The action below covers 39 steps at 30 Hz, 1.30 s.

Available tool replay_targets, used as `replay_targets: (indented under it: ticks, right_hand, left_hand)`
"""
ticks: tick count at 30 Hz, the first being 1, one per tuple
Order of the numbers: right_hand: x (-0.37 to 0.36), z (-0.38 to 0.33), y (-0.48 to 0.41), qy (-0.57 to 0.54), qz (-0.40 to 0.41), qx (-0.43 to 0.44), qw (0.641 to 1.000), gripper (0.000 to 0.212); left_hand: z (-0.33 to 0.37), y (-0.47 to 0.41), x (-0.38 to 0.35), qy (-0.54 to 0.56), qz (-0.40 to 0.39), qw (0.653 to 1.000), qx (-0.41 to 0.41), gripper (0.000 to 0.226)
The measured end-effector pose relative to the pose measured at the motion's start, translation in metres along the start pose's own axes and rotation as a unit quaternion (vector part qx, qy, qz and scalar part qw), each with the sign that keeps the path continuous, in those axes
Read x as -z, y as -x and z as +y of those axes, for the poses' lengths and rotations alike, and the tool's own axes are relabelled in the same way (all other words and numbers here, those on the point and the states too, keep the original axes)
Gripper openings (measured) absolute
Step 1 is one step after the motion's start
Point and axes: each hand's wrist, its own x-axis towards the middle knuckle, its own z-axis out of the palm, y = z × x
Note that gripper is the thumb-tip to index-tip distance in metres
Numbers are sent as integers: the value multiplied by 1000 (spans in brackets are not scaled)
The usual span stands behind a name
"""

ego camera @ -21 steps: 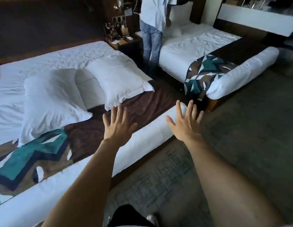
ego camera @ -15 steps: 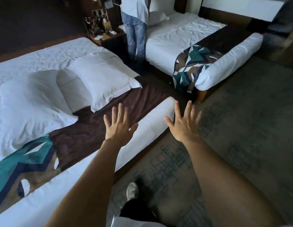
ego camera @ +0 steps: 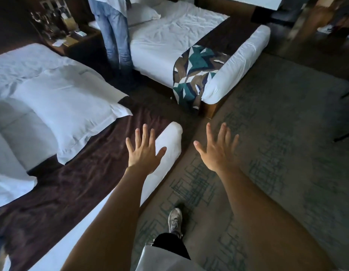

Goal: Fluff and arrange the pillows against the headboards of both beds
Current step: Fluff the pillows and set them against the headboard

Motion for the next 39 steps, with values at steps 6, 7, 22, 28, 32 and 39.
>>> replay_targets:
  ticks: [6, 7, 22, 28, 32, 39]
  right_hand:
    - [-1, 3, -72, -12, -21, -19, 1000, 86]
    - [-3, 4, -82, -17, -26, -22, 999, 86]
    - [-37, 64, -203, -39, -44, -69, 996, 86]
    - [-44, 108, -272, -40, -50, -50, 997, 85]
    - [-39, 142, -325, -19, -59, -35, 997, 86]
    - [-33, 187, -410, 10, -66, 5, 998, 86]
  left_hand:
    - [20, -83, -8, -7, -24, 999, -24, 86]
    - [23, -96, -8, -5, -29, 999, -27, 86]
    - [77, -227, -24, -3, -78, 996, -49, 85]
    - [124, -285, -34, -10, -70, 997, -15, 84]
    - [161, -327, -36, -7, -72, 997, -1, 84]
    - [212, -387, -43, -1, -83, 996, 44, 83]
